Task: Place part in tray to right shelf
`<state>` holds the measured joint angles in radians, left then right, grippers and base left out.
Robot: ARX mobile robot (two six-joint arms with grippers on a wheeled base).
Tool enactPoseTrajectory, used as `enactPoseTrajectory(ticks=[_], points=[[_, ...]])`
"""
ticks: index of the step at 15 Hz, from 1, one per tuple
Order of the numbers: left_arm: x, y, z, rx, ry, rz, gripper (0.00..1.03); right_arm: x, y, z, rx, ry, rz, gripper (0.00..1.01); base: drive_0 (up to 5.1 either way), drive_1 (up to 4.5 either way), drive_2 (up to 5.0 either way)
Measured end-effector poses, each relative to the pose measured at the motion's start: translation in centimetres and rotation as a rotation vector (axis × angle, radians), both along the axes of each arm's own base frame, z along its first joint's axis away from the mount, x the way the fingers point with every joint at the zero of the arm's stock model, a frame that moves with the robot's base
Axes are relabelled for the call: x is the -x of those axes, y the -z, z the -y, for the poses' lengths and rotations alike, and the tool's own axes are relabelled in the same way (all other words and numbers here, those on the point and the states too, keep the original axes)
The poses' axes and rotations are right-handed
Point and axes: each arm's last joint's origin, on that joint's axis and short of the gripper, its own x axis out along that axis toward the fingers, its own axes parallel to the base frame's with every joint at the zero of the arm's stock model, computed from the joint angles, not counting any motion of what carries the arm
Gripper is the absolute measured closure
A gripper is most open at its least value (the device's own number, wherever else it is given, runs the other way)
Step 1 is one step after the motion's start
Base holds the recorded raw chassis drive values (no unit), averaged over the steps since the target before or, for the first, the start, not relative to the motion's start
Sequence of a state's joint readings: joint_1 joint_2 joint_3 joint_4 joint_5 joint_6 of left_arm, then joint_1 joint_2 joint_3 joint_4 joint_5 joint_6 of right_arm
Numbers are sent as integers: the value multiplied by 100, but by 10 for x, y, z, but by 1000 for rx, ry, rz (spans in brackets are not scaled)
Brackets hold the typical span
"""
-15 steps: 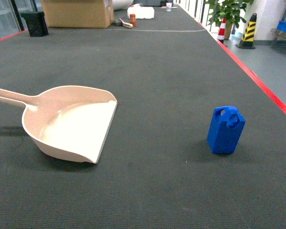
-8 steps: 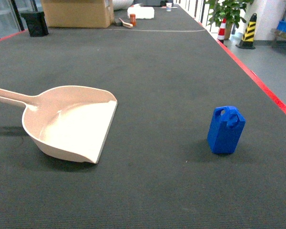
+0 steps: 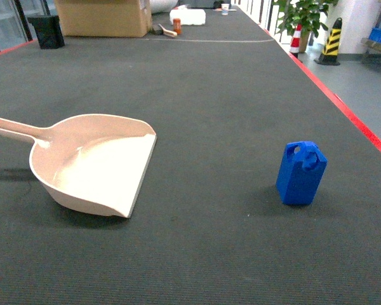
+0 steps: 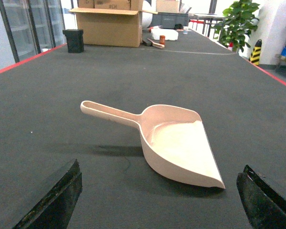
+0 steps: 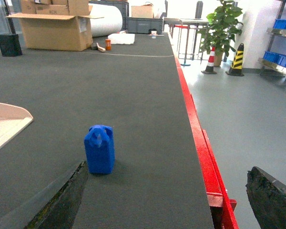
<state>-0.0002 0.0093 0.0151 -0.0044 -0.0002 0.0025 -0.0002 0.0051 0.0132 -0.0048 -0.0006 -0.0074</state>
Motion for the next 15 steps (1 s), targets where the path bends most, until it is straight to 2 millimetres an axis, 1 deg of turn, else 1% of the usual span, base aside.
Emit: enactPoseTrajectory(ticks=[8,9,10,11,12,13,14,15], points=[[0,0,0,0,0,0,5,0,0,0,0,0,0,3,0,0,0],[0,2,0,12,-42,-61,5,0,0,0,0,0,0,3,0,0,0],[-3,3,3,23,-140,-213,5,0,0,0,0,0,0,3,0,0,0],[-9,6,0,68,-202,-264,5,0,0,0,0,0,1,3,0,0,0],[-16,4,-5,135,-224,-260,5,0,0,0,0,0,-1,3,0,0,0],[-27,-3,-8,220,-193,-242,5,0,0,0,0,0,0,3,0,0,0],[-43,-9,-15,314,-163,-236,5,0,0,0,0,0,1,3,0,0,0],[-45,-10,-16,327,-163,-235,5,0,0,0,0,0,1,3,0,0,0]])
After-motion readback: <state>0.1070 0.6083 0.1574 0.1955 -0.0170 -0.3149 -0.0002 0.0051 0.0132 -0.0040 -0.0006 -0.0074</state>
